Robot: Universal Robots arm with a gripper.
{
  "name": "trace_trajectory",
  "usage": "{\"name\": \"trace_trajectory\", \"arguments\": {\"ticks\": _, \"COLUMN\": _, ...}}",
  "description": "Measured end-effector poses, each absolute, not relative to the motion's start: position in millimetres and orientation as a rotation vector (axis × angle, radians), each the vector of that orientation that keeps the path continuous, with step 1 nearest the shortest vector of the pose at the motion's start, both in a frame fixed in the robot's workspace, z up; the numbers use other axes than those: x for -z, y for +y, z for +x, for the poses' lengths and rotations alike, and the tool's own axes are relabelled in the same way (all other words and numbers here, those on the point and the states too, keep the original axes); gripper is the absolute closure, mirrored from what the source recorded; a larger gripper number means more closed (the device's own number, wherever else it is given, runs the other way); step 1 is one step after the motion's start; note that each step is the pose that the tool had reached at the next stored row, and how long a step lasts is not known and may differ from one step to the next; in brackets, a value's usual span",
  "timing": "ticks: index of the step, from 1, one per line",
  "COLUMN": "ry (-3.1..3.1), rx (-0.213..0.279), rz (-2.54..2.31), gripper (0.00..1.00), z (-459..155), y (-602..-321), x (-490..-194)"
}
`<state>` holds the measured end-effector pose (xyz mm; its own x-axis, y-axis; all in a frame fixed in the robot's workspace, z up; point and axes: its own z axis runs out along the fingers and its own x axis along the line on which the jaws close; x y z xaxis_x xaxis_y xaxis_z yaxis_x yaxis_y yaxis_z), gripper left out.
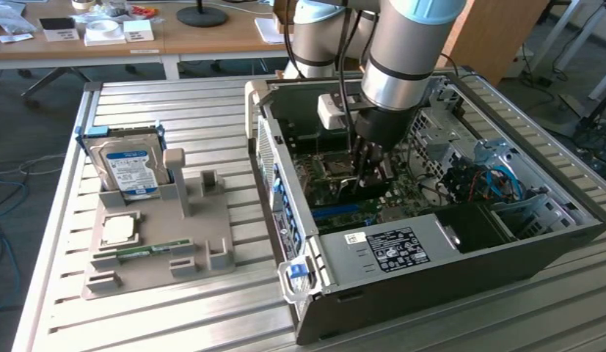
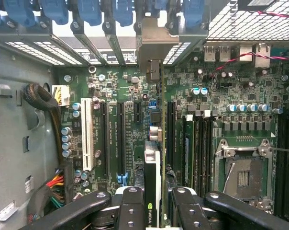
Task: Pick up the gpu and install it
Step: 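Insert the gpu into the slot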
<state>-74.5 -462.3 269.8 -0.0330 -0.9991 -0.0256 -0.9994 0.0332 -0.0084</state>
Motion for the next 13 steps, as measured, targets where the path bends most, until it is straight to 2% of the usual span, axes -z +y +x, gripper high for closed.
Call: {"name": "trace_trajectory", "arguments": {"ticks": 13, "ry": 2.24, "rx": -0.018, "rz": -2.168, "gripper": 0.73, "z": -81.5, "y": -462.3, "x": -269.7}}
